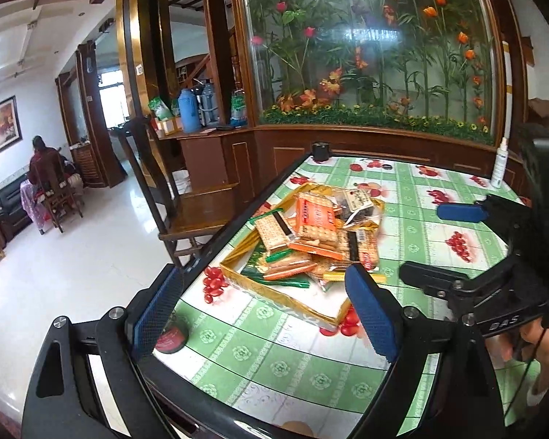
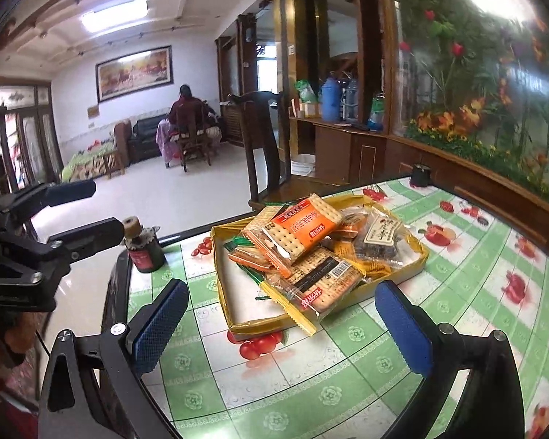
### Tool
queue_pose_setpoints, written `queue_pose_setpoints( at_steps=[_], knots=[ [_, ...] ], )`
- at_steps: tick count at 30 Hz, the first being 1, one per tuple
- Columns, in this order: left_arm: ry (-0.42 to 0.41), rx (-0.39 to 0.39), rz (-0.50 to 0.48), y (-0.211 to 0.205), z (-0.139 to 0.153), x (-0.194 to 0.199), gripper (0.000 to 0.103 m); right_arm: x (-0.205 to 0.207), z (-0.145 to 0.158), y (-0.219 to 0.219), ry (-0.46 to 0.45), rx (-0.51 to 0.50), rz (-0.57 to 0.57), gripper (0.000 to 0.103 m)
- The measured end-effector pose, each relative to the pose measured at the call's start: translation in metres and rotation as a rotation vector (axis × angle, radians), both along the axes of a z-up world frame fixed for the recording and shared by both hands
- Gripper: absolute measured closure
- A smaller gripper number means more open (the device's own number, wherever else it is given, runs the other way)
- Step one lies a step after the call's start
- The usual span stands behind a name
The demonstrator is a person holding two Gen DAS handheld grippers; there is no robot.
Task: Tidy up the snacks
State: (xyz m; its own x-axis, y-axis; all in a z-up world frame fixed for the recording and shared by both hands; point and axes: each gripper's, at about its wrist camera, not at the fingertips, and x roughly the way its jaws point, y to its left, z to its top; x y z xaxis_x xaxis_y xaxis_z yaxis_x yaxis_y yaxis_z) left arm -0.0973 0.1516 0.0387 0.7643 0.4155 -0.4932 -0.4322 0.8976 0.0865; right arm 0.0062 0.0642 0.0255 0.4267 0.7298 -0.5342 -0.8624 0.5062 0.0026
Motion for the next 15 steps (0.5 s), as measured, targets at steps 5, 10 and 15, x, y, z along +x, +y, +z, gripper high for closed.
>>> queue_pose_setpoints(
  at_steps=[5,10,15],
  knots=[
    [-0.048,-0.043,-0.029,0.005,0.002,-0.008,0.012,-0.008,0.002,0.01,-0.071,-0.06,0.022,0.0],
    [-0.071,-0.01,-0.005,0.005,0.003,-0.014,0.012,-0.011,-0.001,0.017,-0.107,-0.106,0.051,0.0],
    [-0.082,0.016,-0.008,0.003,0.003,-0.017,0.012,-0.012,-0.005,0.023,-0.113,-0.135,0.075,0.0]
  ],
)
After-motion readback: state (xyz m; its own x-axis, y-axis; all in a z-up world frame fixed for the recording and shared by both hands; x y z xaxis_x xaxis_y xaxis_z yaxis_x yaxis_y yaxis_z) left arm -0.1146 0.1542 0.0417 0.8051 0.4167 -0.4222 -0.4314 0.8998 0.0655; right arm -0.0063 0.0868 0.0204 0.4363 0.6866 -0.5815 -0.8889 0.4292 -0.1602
